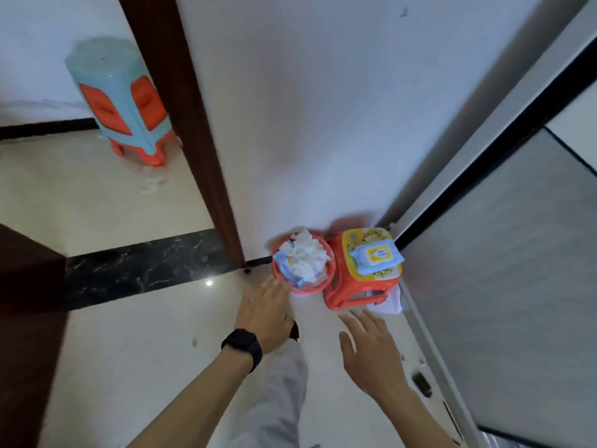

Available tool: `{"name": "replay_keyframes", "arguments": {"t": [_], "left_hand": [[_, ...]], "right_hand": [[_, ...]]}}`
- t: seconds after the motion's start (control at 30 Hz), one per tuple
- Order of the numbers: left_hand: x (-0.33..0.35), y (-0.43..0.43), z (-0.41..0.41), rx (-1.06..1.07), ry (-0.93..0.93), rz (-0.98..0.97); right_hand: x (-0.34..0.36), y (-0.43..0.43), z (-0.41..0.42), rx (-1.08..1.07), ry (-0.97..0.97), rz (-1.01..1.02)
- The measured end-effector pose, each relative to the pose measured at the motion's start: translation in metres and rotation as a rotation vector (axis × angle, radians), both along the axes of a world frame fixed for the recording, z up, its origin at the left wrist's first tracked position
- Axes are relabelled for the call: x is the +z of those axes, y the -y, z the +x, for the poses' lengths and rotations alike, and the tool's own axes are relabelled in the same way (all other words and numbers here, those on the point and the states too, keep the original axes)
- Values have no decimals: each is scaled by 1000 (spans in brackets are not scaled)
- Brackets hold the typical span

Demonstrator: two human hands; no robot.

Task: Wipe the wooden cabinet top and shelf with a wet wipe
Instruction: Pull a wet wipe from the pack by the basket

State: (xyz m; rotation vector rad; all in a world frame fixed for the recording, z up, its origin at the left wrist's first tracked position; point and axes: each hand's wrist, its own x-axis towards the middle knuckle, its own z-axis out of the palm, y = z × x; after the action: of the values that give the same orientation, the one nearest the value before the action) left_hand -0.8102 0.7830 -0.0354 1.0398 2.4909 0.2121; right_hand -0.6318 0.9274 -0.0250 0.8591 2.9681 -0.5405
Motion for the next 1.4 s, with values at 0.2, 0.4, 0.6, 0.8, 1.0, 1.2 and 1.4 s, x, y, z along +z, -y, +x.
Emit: {"name": "replay_keyframes", "arguments": {"t": [0.2, 0.4, 0.6, 0.8, 1.0, 1.2, 1.4], "left_hand": [[-45, -143, -41, -223, 70, -115], [-89, -254, -61, -347, 140, -234], [-153, -352, -69, -337, 165, -320], [-238, -425, -59, -174, 218, -333], [-340, -489, -41, -152, 248, -336], [-403, -516, -32, -222, 110, -273], [-405, -507, -67, -339, 100, -110]], "right_hand": [[-21, -115, -13, -193, 179, -2], [-57, -216, -30, -285, 256, -77], [-141, -303, -41, -294, 253, -176], [-235, -372, -53, -125, 412, -312], [-327, -425, -66, -106, 333, -420], [-386, -442, -74, -212, 275, -617], [-402, -425, -67, -304, 186, -564]]}}
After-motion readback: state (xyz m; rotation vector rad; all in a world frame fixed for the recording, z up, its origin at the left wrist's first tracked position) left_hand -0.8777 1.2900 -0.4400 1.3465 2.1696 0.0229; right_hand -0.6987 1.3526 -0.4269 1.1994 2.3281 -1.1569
